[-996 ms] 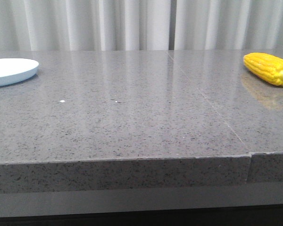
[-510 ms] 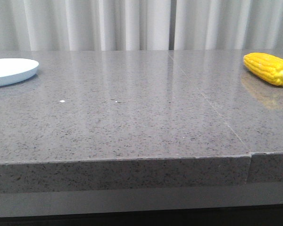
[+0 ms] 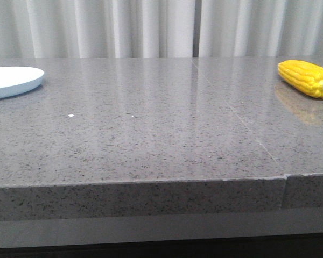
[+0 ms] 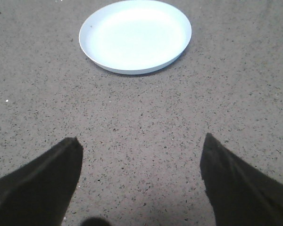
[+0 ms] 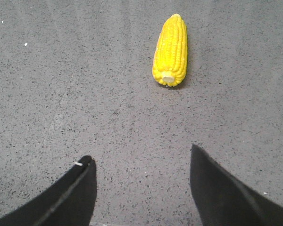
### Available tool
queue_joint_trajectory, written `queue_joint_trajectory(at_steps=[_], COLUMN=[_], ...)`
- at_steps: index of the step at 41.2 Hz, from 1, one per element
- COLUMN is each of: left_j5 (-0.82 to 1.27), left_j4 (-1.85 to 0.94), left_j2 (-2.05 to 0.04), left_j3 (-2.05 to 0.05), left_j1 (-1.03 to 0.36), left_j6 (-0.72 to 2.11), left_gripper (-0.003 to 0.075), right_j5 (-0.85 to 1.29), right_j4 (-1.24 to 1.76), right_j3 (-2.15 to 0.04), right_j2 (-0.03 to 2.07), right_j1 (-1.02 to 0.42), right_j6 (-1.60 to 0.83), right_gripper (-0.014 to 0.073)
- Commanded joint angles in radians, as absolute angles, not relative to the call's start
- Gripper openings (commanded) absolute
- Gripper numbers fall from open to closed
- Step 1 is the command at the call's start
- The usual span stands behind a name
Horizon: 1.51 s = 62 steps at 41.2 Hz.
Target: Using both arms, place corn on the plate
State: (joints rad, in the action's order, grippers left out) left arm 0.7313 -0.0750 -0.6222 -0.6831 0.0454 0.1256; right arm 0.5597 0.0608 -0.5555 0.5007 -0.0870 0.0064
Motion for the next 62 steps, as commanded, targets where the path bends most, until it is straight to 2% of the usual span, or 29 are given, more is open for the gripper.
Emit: queue_joint_trajectory(at_steps=[1, 11, 17, 20, 29, 36, 47, 58, 60, 62], left_j5=[0.680, 0.680, 0.697, 0.706, 0.722, 0.692, 0.671, 0.628, 0.626, 0.626], left_j4=[-0.084, -0.060, -0.064, -0.112, -0.492, -0.510, -0.510, -0.510, -0.510, -0.510], left_j2=[-0.714, -0.977, -1.138, -1.220, -1.442, -1.586, -1.740, -1.784, -1.786, -1.788], left_j3=[-0.755, -0.902, -1.018, -1.081, -1.231, -1.327, -1.420, -1.420, -1.420, -1.420], left_j1=[0.038, 0.049, 0.113, 0.163, 0.292, 0.294, 0.294, 0.294, 0.294, 0.294], left_j6=[0.120, 0.120, 0.125, 0.157, 0.407, 0.422, 0.422, 0.422, 0.422, 0.422], left_gripper=[0.0515, 0.0515, 0.0515, 0.0515, 0.0515, 0.0515, 0.0514, 0.0513, 0.0503, 0.0460], right_j5=[0.496, 0.497, 0.497, 0.497, 0.497, 0.497, 0.497, 0.497, 0.497, 0.497], right_j4=[0.063, 0.063, 0.063, 0.063, 0.063, 0.063, 0.063, 0.063, 0.063, 0.063], right_j3=[-0.581, -0.581, -0.581, -0.581, -0.581, -0.581, -0.581, -0.581, -0.581, -0.581], right_j2=[0.514, 0.514, 0.514, 0.514, 0.514, 0.514, 0.514, 0.514, 0.514, 0.514], right_j1=[-0.083, -0.083, -0.083, -0.083, -0.083, -0.083, -0.083, -0.083, -0.083, -0.083], right_j6=[0.000, 0.000, 0.000, 0.000, 0.000, 0.000, 0.000, 0.000, 0.000, 0.000], right_gripper=[0.0469, 0.0469, 0.0469, 0.0469, 0.0469, 0.0469, 0.0469, 0.0469, 0.0469, 0.0469])
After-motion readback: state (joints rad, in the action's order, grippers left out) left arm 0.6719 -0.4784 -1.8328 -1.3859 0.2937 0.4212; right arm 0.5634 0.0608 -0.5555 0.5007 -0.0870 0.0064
